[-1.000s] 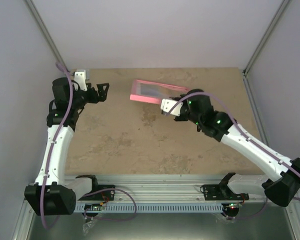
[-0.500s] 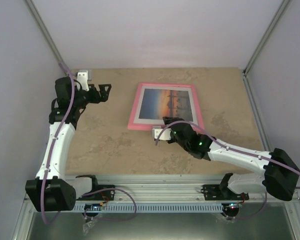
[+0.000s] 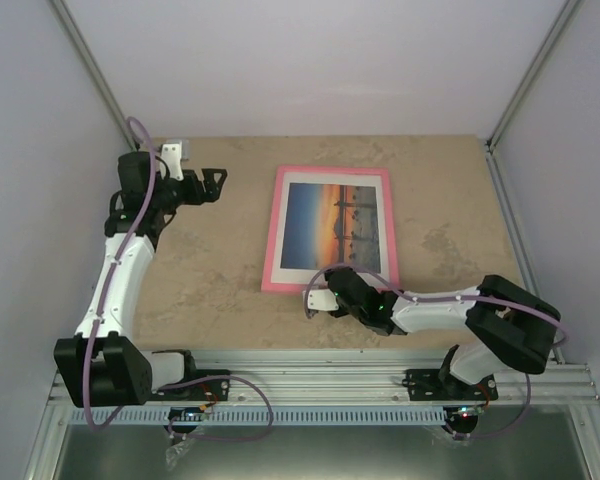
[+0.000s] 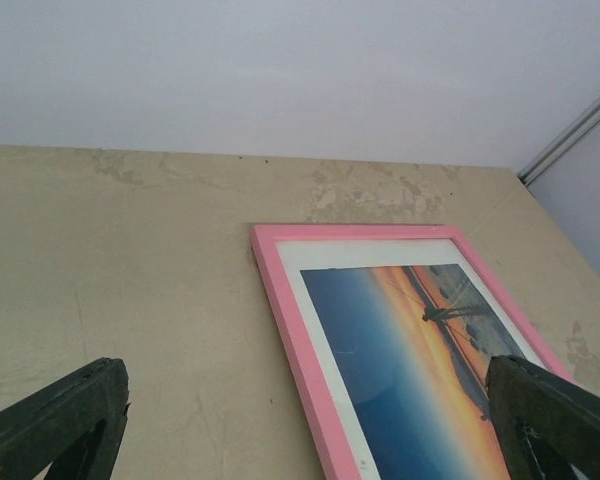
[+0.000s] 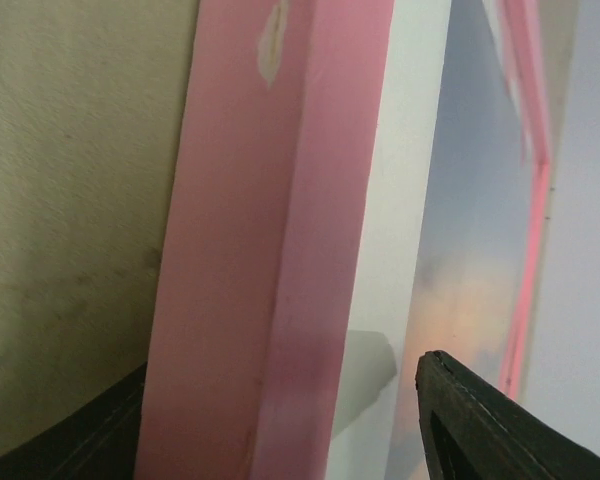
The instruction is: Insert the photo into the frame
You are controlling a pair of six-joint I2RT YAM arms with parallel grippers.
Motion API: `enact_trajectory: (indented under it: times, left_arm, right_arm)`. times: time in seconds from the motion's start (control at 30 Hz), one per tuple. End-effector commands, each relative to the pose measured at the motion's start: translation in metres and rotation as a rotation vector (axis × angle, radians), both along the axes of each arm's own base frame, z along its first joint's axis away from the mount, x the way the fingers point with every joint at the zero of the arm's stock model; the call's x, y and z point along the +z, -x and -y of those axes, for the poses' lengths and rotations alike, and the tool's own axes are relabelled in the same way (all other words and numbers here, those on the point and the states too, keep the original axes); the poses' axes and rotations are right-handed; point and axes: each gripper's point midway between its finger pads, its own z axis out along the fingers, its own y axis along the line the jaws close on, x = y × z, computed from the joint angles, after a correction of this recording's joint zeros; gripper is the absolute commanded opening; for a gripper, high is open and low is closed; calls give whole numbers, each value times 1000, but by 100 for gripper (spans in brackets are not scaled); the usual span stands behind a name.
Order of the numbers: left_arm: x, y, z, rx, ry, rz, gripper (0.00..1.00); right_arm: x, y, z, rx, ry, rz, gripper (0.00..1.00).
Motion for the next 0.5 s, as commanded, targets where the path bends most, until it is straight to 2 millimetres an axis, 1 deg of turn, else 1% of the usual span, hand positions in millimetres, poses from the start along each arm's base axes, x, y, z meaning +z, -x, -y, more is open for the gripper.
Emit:
enact_trajectory:
  times: [0.0,0.07,0.17,0.23,0.3,0.33,0.37,0.4,0.47]
  left_arm:
    - [-7,-4,1,-15,6,-5,99]
    - [-9,-5,1,-15,6,-13,99]
    - [-11,-7,-1,-12,-6,-13,99]
    - [-11,-8,-2,-9,-17,-7,99]
    - [-9,-8,-2,-6,-19,-6,99]
    - [-9,-8,-2,-7,-21,-8,99]
    - [-10,-8,-2,-5,-22,-11,99]
    - [-10,-8,-3,-2,-28,-12,99]
    - [-12,-8,-5,3,-46,-19,99]
  right_arm:
    - [15,-2,-26,1,-143,-21,66]
    - [6,3,-28,16,-130,-68,70]
    - [-8,15,-30,51,-94,-156,79]
    - [-16,28,-31,82,-60,-246,86]
    - [-16,48,-37,155,-46,-358,92]
    - [-12,55,-40,183,-44,-405,96]
    - [-8,65,-44,216,-37,-461,97]
    - [0,70,-48,237,-42,-502,98]
    - [23,78,-56,279,-79,-587,98]
